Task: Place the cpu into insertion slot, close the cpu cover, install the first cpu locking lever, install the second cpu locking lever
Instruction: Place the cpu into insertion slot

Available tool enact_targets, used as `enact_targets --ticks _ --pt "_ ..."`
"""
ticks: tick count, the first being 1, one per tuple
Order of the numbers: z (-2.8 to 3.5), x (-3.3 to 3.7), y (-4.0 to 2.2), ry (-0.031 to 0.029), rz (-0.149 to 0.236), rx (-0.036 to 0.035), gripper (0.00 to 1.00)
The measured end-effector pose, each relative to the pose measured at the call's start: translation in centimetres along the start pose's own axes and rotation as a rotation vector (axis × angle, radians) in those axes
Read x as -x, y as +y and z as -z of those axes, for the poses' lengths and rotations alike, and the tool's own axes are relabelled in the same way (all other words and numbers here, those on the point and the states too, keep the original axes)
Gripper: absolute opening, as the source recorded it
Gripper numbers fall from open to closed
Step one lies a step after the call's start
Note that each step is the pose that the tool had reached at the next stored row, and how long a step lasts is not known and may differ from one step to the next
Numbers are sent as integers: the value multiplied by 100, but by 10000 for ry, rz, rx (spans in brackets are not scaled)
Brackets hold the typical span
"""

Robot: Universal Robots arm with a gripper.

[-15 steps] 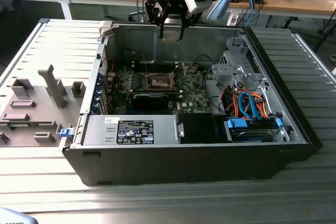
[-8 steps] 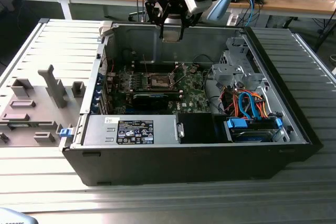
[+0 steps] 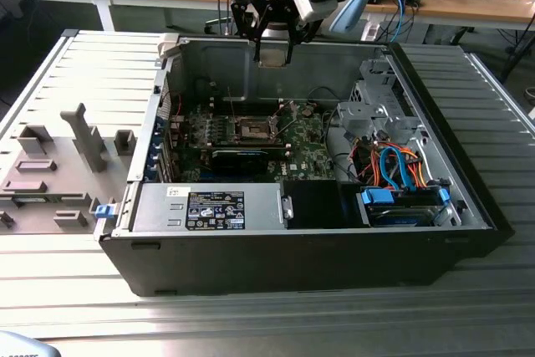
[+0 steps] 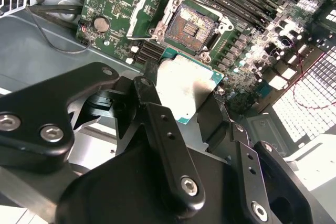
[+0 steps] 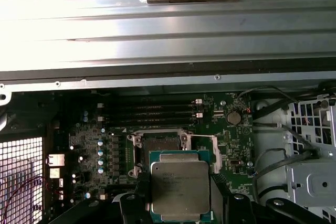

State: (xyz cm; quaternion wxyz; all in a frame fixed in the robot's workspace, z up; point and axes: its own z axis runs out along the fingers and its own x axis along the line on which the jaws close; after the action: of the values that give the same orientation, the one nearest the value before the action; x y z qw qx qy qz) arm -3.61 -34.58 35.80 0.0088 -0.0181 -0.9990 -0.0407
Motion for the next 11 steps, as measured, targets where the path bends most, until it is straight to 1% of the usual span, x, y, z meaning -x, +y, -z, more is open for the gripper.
enact_targets --ticks 9,11 --pt "0 0 0 -8 -93 2 54" --pt "0 0 0 -19 -233 5 54"
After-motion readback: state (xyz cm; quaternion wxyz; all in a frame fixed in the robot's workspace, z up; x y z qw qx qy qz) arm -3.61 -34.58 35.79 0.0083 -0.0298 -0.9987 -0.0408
